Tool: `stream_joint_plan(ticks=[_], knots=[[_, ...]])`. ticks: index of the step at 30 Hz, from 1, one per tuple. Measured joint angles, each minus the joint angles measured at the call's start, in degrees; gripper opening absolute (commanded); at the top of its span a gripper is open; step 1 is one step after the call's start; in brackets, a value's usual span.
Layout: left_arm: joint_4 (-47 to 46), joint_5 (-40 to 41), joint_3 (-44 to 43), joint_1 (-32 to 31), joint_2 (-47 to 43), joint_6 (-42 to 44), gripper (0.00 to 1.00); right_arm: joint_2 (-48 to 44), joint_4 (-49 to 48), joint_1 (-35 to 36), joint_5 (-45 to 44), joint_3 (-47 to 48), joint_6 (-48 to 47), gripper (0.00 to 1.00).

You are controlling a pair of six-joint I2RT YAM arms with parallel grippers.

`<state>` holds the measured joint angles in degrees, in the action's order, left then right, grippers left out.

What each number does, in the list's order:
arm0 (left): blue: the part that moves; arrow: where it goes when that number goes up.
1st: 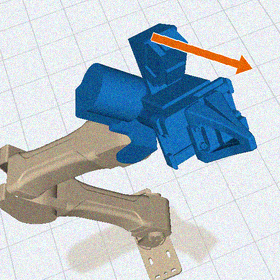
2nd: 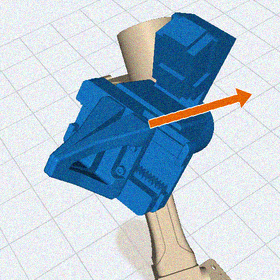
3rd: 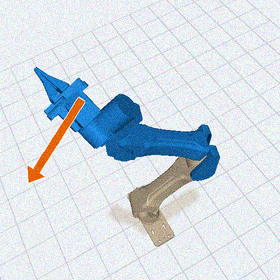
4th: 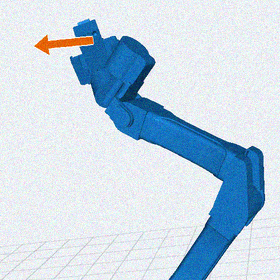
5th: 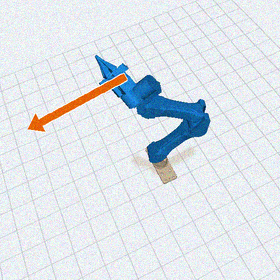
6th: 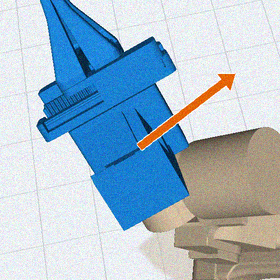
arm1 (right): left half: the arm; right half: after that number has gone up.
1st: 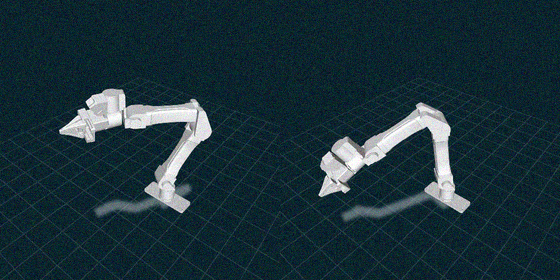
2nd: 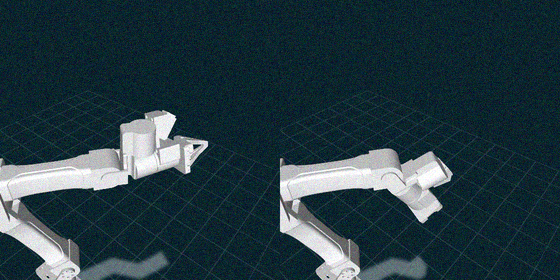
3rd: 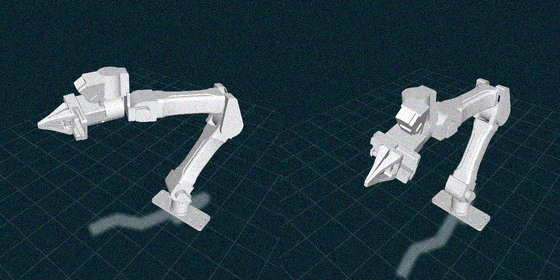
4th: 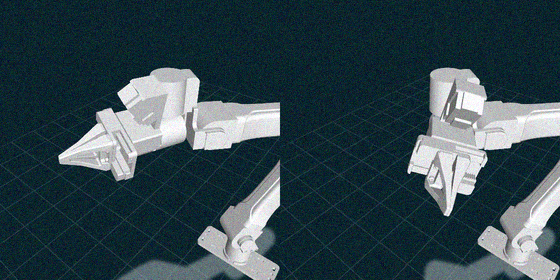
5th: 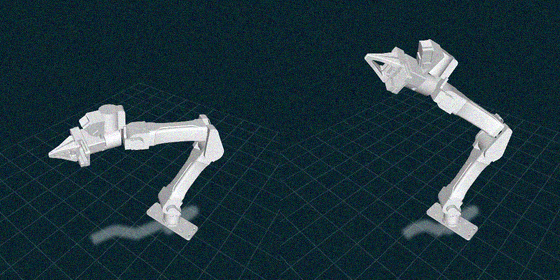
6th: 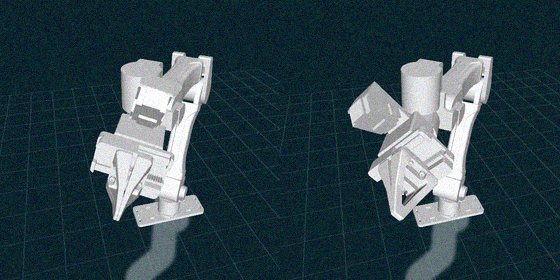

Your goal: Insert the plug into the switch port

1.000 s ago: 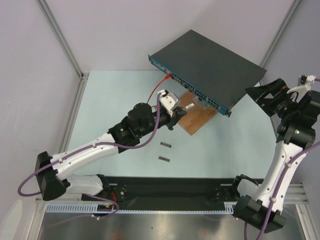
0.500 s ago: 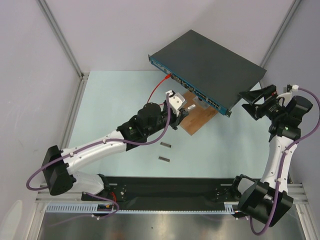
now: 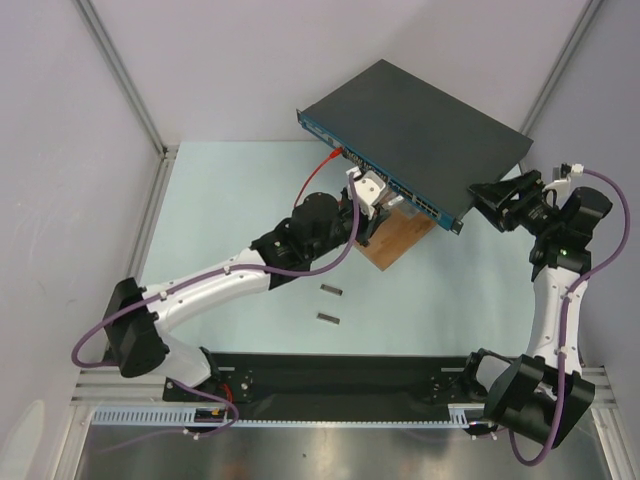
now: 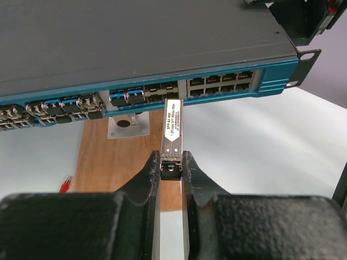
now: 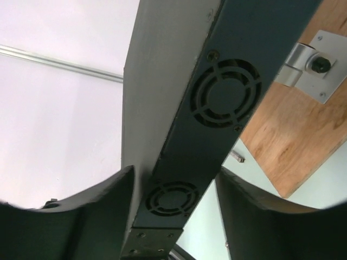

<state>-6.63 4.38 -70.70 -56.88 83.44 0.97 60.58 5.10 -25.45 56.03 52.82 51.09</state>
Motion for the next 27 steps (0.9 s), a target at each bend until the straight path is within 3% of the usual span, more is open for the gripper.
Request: stream_joint_plan(ticks=[18,27], knots=[[-0.13,1.75,-3.98,0.44,4.83,-1.16,0.00,0.11,-1.29,0.22,0.20,-1.40,2.32,0.11],[0.37,2.58,-4.90,1.75,6.69,-2.56,0.00,0.11,-1.55,0.22,0.20,-1.51,2.49,0.02]])
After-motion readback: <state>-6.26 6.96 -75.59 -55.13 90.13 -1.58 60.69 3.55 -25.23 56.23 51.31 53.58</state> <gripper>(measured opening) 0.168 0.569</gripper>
